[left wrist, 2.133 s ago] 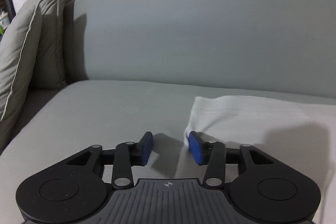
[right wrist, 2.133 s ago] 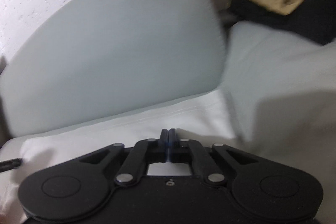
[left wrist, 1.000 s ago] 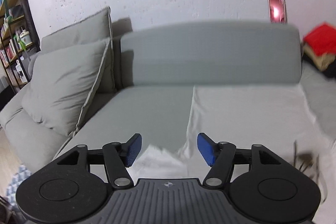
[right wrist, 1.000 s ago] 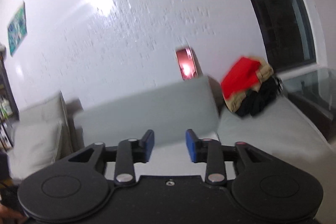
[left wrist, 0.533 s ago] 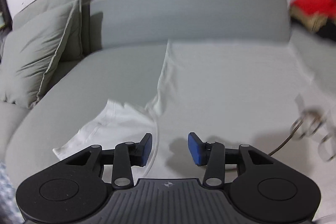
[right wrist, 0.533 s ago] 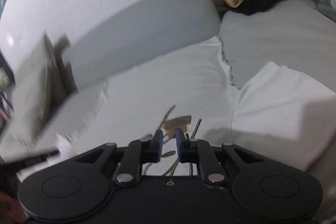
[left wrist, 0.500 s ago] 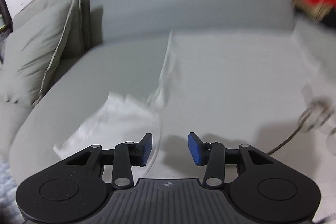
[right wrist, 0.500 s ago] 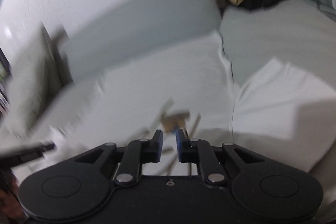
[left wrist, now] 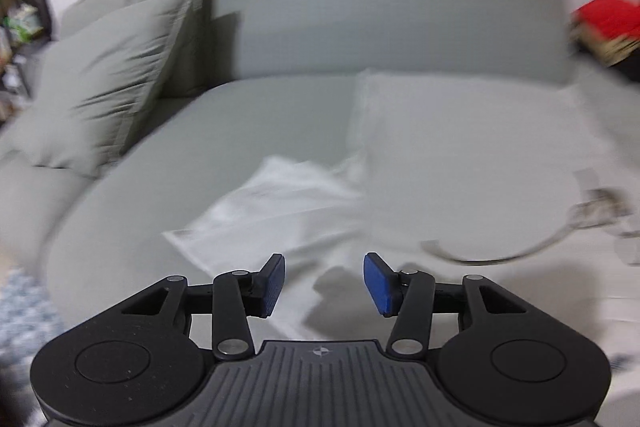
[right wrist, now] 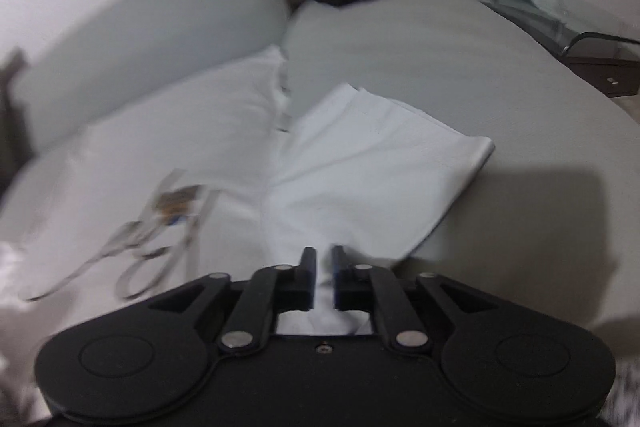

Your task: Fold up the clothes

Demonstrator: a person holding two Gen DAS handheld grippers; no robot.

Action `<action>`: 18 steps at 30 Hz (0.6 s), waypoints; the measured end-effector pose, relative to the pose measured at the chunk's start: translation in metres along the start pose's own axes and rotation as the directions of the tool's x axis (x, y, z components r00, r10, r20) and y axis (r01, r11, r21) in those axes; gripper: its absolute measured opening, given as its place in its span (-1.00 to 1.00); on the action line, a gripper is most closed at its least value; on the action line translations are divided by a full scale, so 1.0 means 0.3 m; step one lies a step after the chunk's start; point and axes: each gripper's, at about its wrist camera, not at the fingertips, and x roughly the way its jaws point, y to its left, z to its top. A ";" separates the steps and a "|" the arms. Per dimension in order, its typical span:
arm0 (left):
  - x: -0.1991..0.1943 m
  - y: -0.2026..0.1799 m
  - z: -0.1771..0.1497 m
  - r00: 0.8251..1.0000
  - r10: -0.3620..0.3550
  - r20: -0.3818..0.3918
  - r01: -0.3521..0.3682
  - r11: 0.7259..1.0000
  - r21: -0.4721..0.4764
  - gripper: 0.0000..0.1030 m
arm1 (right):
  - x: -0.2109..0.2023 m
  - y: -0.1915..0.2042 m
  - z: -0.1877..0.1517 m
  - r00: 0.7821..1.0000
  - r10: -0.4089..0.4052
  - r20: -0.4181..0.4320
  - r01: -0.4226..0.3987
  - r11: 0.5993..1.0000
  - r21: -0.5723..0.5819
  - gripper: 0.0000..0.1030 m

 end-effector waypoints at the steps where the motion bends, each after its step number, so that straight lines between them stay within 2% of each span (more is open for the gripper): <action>1: -0.025 -0.017 -0.011 0.999 -0.047 0.018 0.047 0.999 0.007 -0.06 | -0.017 0.016 -0.008 1.000 0.028 0.010 -0.028 0.999 -0.016 -0.73; 3: -0.058 -0.068 -0.028 0.992 -0.117 0.053 0.115 0.992 0.047 -0.05 | -0.052 0.048 -0.023 0.996 0.086 0.029 -0.084 0.995 -0.049 -0.66; 6: -0.038 -0.182 -0.025 0.985 -0.145 0.089 0.130 0.980 0.148 0.03 | -0.104 0.096 -0.046 0.984 0.172 0.053 -0.166 0.981 -0.101 -0.60; 9: 0.010 -0.263 -0.024 0.986 -0.160 0.038 0.149 0.968 0.199 0.03 | -0.141 0.146 -0.065 0.966 0.249 0.064 -0.238 0.960 -0.147 -0.45; 11: 0.032 -0.303 -0.034 0.986 -0.167 -0.010 0.164 0.959 0.233 0.03 | -0.105 0.187 -0.065 0.966 0.255 0.030 -0.248 0.956 -0.158 -0.44; 13: 0.044 -0.348 -0.071 0.987 -0.137 -0.083 0.157 0.934 0.322 0.03 | -0.080 0.225 -0.078 0.973 0.229 -0.017 -0.228 0.952 -0.207 -0.45; 14: 0.025 -0.352 -0.086 0.989 -0.132 -0.072 0.149 0.921 0.360 0.02 | -0.070 0.243 -0.090 0.977 0.210 -0.046 -0.215 0.946 -0.242 -0.50; 16: -0.011 -0.359 -0.114 0.991 -0.124 -0.051 0.134 0.893 0.430 -0.29 | -0.078 0.264 -0.121 0.982 0.176 -0.063 -0.187 0.930 -0.317 -0.52; 18: -0.060 -0.326 -0.143 0.983 -0.165 -0.081 0.184 0.882 0.434 -0.36 | -0.115 0.254 -0.145 0.984 0.159 -0.076 -0.175 0.925 -0.336 -0.66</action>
